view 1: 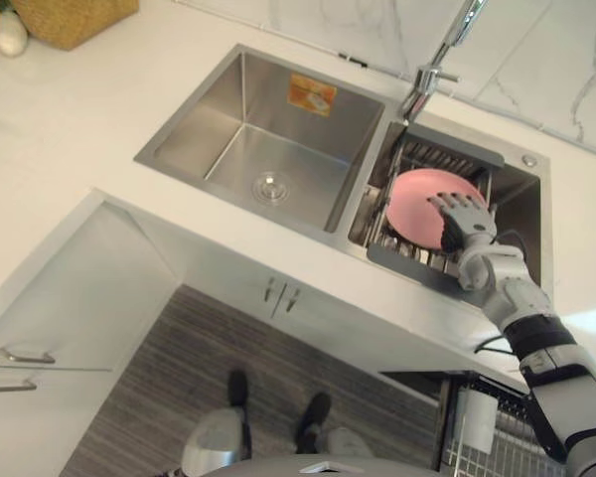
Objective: Walk over to the sink, pick up the cup, carry it to the dishwasher, place the cup inside the dishwasher, then close the dishwasher door
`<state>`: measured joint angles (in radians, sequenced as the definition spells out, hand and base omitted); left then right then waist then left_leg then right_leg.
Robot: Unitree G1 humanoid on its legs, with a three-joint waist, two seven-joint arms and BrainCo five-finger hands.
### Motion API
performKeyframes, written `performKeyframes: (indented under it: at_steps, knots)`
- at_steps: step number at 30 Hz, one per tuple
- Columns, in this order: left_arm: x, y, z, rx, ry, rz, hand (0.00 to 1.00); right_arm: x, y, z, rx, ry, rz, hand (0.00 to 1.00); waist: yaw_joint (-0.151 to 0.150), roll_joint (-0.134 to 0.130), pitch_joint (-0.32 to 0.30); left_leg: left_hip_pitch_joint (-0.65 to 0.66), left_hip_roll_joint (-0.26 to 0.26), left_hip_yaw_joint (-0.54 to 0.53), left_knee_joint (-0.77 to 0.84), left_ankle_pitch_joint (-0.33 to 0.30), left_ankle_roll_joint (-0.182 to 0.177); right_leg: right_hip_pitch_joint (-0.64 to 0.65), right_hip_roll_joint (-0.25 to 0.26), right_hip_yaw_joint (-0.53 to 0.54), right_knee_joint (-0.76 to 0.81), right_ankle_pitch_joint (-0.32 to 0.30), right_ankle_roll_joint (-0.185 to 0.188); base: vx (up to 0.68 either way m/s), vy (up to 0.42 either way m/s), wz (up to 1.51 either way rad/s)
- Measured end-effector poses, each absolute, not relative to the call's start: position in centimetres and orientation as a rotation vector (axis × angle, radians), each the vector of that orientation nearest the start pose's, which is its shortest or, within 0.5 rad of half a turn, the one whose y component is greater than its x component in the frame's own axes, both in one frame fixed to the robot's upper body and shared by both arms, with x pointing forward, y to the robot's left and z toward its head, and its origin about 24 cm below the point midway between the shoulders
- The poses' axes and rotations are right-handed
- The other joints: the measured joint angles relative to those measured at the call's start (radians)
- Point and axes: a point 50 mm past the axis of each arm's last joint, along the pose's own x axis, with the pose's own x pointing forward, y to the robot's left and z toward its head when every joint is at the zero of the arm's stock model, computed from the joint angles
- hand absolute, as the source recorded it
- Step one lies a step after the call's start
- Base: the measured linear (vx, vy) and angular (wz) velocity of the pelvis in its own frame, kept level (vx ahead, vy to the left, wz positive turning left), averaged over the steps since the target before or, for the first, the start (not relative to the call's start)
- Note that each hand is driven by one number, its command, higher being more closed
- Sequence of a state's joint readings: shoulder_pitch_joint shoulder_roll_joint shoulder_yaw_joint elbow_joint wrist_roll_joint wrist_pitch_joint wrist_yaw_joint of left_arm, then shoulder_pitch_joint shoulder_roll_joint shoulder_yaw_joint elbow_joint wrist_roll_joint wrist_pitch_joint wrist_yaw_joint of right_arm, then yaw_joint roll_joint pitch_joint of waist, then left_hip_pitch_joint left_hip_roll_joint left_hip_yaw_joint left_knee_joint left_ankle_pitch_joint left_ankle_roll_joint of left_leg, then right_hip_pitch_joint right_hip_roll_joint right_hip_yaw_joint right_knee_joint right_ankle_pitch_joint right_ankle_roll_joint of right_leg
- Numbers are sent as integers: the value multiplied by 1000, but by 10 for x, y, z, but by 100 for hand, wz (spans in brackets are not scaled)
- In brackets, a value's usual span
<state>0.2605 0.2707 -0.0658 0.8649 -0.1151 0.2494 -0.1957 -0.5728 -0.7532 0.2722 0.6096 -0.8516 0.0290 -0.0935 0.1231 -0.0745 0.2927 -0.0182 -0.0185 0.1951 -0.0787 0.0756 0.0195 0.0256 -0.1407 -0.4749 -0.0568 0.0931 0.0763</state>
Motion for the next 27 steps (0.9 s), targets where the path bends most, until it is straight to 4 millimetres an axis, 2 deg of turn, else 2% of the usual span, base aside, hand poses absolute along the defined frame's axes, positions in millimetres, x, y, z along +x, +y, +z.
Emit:
performKeyframes:
  at_steps: [6, 8, 12, 15, 17, 27]
  knots:
    - [47, 234, -155, 6, 1335, 0, 0, 348, -301, 143, -1704, 36, -220, 0, 3, 10, 39, -31, 0, 0, 1, 6, 4, -39, -3, 1, 11, 0, -1, 0, 0, 0]
    - [51, 233, -155, -5, 1320, -1, 0, 351, -305, 156, -1732, 23, -259, 0, 3, 14, 58, -54, 0, -1, 33, 2, 2, -51, -7, 0, 17, 0, -1, 0, 0, 0]
    - [65, 232, -153, 12, 1283, -20, 0, 355, -311, 175, -1763, -4, -315, 0, 5, 35, 93, -86, 8, -2, 61, -10, 8, -71, -9, 0, 35, 0, -9, 1, 2, 1]
    - [72, 232, -152, 20, 1268, -31, 0, 355, -311, 178, -1777, -12, -309, 0, 6, 45, 100, -100, 11, -2, 65, -7, 8, -84, -8, -1, 40, 3, -13, 0, 0, 0]
    - [78, 232, -151, 21, 1255, -34, 0, 358, -310, 186, -1793, -30, -310, 0, 5, 55, 105, -116, 13, 0, 72, -6, 9, -100, -9, 0, 43, 6, -18, 0, 0, 0]
    - [87, 233, -149, 37, 1222, -48, 0, 358, -310, 197, -1787, -65, -230, 0, 6, 68, 115, -125, 20, -1, 76, -4, 5, -106, -1, -3, 45, 4, -28, 6, -3, 0]
